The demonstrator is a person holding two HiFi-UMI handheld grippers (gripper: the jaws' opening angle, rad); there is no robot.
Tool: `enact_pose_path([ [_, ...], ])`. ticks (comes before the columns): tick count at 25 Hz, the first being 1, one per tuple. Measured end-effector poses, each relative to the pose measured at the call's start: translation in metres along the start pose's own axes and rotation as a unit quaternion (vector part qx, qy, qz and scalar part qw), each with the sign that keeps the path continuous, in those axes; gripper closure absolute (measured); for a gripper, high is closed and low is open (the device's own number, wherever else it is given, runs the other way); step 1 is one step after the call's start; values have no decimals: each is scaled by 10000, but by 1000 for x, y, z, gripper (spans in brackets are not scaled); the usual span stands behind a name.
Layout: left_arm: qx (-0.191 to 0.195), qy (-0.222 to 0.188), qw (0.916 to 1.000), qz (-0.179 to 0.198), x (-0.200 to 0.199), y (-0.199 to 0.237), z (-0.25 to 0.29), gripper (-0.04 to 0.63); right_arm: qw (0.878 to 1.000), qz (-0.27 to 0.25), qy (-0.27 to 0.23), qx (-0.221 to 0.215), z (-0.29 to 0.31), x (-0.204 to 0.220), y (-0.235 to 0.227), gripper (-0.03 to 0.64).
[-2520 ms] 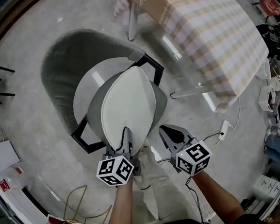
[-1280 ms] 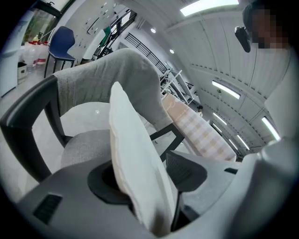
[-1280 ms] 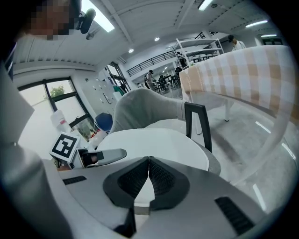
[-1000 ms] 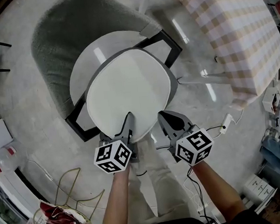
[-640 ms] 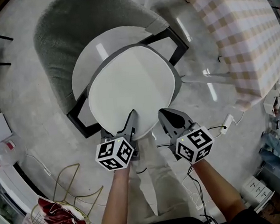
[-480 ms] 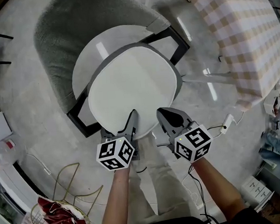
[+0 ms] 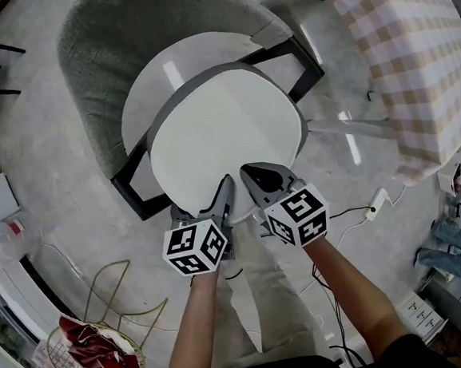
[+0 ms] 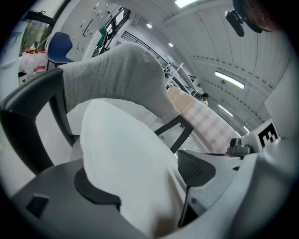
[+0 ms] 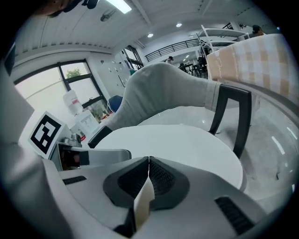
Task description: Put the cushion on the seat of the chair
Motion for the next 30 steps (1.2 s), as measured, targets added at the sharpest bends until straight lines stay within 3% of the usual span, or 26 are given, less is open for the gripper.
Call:
enact_pose_path([
  [12,-55,-2,10000,-35,2,1,1,199,9990,-48,428,-88,32,20,2,598],
  [30,-227,343,9992,-13,12,19,2,199,9971,75,731,-179,61,39,-3,598],
])
Point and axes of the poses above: the fingertips, and each gripper's own axes: z forward along the fingers, y to its left, x out of its underside, the point moved 7 cm from there along -z, backward along the fingers
